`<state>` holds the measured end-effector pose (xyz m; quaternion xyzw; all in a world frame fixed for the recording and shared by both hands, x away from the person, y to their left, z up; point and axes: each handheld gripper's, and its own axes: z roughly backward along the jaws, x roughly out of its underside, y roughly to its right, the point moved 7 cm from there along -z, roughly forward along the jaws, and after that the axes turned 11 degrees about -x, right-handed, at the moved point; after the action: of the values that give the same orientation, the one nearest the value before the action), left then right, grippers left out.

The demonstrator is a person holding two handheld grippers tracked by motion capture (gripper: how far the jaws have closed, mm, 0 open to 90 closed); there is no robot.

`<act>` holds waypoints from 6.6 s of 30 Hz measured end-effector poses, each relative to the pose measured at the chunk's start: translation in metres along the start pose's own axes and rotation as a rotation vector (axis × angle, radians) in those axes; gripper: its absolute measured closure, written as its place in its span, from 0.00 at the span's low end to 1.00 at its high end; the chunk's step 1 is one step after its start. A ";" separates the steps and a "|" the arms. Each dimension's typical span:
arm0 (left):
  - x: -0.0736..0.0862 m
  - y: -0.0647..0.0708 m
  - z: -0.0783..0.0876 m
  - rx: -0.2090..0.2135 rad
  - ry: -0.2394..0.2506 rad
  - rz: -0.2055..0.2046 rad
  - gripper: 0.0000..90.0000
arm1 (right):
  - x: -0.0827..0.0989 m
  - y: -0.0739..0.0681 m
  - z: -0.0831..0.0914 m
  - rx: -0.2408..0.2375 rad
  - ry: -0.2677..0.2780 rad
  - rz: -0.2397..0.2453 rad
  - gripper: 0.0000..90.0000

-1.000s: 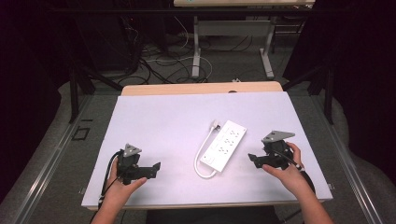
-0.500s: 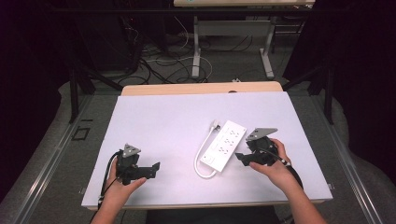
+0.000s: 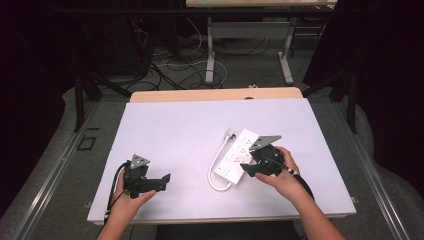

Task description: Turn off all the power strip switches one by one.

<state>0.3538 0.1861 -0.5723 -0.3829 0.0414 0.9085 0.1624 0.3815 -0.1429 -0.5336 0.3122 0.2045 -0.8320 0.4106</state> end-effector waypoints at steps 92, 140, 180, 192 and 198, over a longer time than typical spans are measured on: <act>0.002 -0.002 -0.004 -0.010 0.001 0.007 0.04 | -0.015 -0.027 -0.080 -0.126 -0.135 -0.008 1.00; 0.000 -0.005 -0.004 -0.007 0.022 0.052 0.04 | -0.041 0.018 -0.073 -0.094 -0.076 -0.103 1.00; 0.001 -0.005 -0.004 -0.011 0.017 0.048 0.04 | -0.035 0.037 -0.086 -0.042 -0.127 -0.145 1.00; 0.002 -0.005 -0.004 -0.011 0.009 0.032 0.04 | -0.032 0.036 -0.085 -0.022 -0.167 -0.137 1.00; 0.002 -0.006 -0.004 -0.011 0.007 0.033 0.04 | -0.034 0.035 -0.086 -0.050 -0.161 -0.123 1.00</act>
<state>0.3572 0.1910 -0.5761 -0.3864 0.0432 0.9098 0.1450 0.4558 -0.0931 -0.5756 0.2209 0.2107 -0.8726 0.3813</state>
